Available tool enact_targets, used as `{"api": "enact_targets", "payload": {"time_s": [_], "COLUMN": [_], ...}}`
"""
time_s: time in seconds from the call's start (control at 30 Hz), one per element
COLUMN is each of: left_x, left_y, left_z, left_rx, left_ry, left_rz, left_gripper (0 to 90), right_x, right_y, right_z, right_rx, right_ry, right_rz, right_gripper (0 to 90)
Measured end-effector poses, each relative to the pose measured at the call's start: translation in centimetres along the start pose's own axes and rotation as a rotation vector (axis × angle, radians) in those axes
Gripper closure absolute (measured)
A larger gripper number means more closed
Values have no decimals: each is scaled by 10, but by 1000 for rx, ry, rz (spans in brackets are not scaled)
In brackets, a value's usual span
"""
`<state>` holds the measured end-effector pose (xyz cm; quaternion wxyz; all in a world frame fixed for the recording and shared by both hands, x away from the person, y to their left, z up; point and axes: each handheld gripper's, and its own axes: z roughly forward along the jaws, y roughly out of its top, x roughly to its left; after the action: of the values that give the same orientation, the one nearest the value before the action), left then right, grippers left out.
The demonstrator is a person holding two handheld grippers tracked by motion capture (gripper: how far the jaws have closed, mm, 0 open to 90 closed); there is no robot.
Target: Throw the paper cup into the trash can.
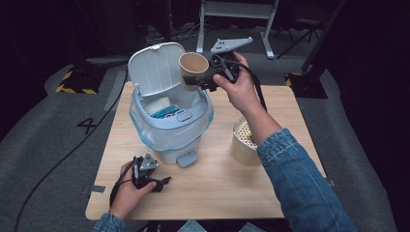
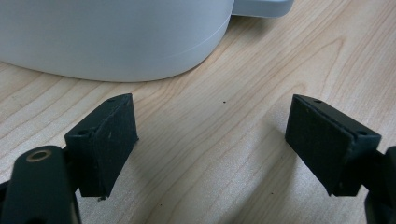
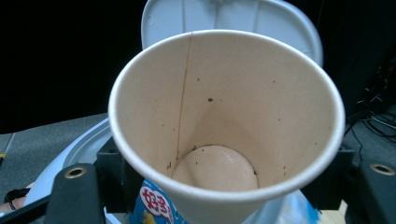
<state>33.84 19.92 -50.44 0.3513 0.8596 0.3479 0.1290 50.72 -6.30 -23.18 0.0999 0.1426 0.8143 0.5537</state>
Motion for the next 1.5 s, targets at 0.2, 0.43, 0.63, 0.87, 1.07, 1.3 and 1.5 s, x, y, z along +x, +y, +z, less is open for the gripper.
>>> {"api": "enact_targets", "payload": {"time_s": [0.2,0.43,0.63,0.87,1.07,1.3,1.5], "left_x": [0,0,0,0,0,0,0], "left_y": [0,0,0,0,0,0,0], "left_z": [0,0,0,0,0,0,0], "left_rx": [-1,0,0,0,0,0,-2], "left_ry": [0,0,0,0,0,1,1], "left_rz": [0,0,0,0,1,0,0], "left_gripper": [170,170,170,170,170,170,169], "right_x": [8,14,18,21,20,19,19], "right_y": [-1,-6,-10,-15,-12,-8,-4], "right_z": [20,36,43,47,39,25,2], "right_rx": [36,105,169,207,139,111,91], "right_ry": [16,20,35,42,-12,-23,-39], "right_rz": [-5,-20,-43,-66,-75,-81,-87], "right_gripper": [281,281,278,162,157,159,168]}}
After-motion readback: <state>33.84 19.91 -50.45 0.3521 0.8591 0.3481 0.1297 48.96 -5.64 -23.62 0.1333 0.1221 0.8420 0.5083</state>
